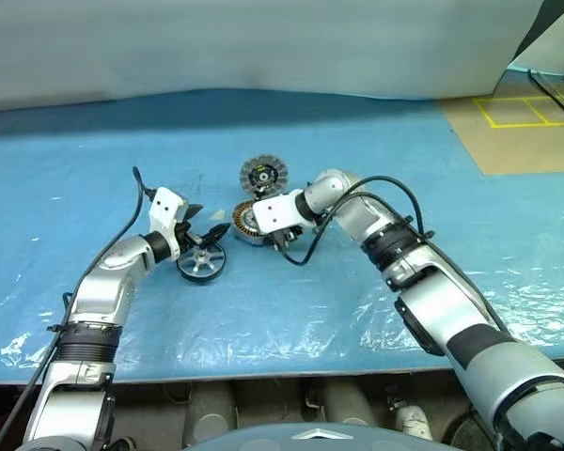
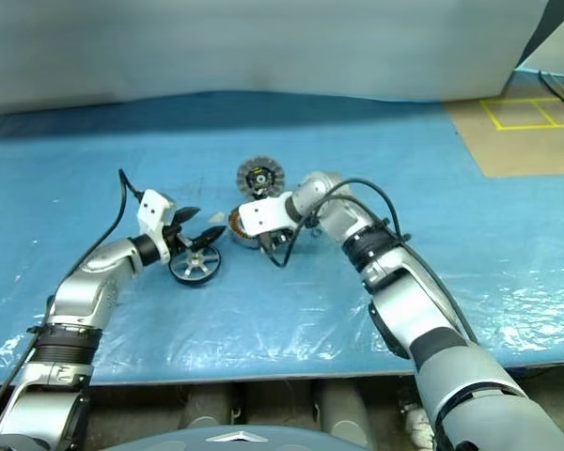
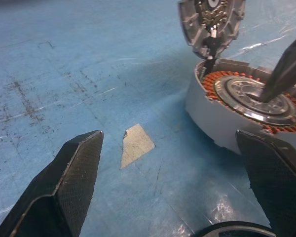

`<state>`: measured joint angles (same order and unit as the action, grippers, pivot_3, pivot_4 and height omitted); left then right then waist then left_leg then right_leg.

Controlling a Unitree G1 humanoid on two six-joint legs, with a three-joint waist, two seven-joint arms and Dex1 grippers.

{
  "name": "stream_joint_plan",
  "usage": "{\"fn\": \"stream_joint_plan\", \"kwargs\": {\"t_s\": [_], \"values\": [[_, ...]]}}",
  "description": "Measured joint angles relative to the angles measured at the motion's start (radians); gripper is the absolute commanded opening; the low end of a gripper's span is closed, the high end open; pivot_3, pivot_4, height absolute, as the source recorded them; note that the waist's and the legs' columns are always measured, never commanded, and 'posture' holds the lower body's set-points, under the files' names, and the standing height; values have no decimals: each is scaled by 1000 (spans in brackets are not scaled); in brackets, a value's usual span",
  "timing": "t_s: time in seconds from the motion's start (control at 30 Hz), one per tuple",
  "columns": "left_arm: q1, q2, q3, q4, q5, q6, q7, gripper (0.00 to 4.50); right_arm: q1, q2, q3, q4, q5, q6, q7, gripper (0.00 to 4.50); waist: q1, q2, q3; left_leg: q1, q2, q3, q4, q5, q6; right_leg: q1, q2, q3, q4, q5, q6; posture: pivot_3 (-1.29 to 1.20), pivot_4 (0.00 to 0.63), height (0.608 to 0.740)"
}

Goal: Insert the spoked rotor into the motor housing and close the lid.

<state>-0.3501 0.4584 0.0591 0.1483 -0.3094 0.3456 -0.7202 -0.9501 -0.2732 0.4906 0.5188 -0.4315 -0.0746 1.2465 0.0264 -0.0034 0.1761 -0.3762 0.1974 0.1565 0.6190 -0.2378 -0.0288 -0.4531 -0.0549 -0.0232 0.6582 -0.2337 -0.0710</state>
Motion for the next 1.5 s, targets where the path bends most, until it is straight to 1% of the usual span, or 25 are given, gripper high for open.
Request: {"fn": "stream_joint_plan", "kwargs": {"t_s": [0.13, 0.2, 0.33, 0.43, 0.53, 0.77, 1.0, 1.13, 1.3, 1.47, 1.5], "values": [[-2, 1, -1, 6, 1, -1, -10, 4500, 71, -57, 8, -165, -5, 97, 17, 2023, 9, 0, 0, 0, -1, 0, 0, 0, -1, 0, 0, 0, 0, 0, 0, 0, 150, 740], [-3, 0, -1, 9, 2, -1, -15, 4500, 95, -87, 12, -235, -10, 144, 27, 2023, 13, 0, 0, 0, -1, -1, 0, 3, -5, 0, 0, 0, -1, 0, 0, 0, 150, 740], [-4, 0, -2, 16, 2, -1, -17, 4500, 130, -133, 13, -363, -14, 224, 37, 2023, 12, 0, 0, 0, -1, -2, -2, 4, -7, 0, 1, 0, -1, 0, 1, 0, 150, 740], [-4, 0, -3, 19, 2, -1, -17, 4500, 161, -151, 18, -453, -15, 269, 36, 2023, 12, -1, 0, 1, -1, -3, -3, 5, -9, 0, 1, 0, -1, 1, 2, 0, 150, 740], [-4, 0, -3, 20, 2, -1, -18, 4500, 174, -151, 32, -503, -19, 318, 29, 2023, 12, 0, 0, 1, -1, -4, -3, 6, -10, 0, 1, 0, -1, 2, 3, 0, 150, 740], [2, 2, -6, 18, 2, 2, -35, 4500, 184, -146, 43, -576, -9, 416, 21, 2023, 13, 0, 0, 2, -2, -5, -4, 7, -11, 2, 1, 0, -1, 2, 3, 0, 150, 740], [12, 13, -7, 5, 2, 13, -37, 4500, 231, -164, 74, -614, 9, 486, 25, 2023, 12, -1, 0, 3, -2, -5, -4, 7, -11, 3, 1, 0, -1, 2, 3, 0, 150, 740], [14, 13, -8, 0, 2, 15, -38, 4500, 232, -170, 74, -635, 20, 510, 24, 2023, 12, 0, 0, 6, -6, -6, -5, 7, -12, 5, 1, 0, -2, 1, 2, 0, 150, 740], [14, 13, -8, 0, 2, 17, -39, 4500, 238, -173, 74, -656, 36, 539, 24, 2023, 12, 0, 0, 10, -5, -7, -8, 7, -12, 13, 1, 0, -6, 1, 1, 0, 150, 740], [14, 15, -8, -3, 2, 27, -39, 4500, 249, -172, 87, -660, 52, 569, 24, 2023, 13, 0, 0, 11, -5, -7, -8, 7, -12, 13, 1, 0, -7, 1, 2, 0, 150, 740], [13, 15, -8, -4, 2, 29, -39, 4500, 251, -173, 91, -660, 56, 573, 24, 2372, 13, 0, 0, 11, -5, -7, -8, 7, -12, 13, 1, 0, -7, 1, 2, 0, 150, 740]]}}
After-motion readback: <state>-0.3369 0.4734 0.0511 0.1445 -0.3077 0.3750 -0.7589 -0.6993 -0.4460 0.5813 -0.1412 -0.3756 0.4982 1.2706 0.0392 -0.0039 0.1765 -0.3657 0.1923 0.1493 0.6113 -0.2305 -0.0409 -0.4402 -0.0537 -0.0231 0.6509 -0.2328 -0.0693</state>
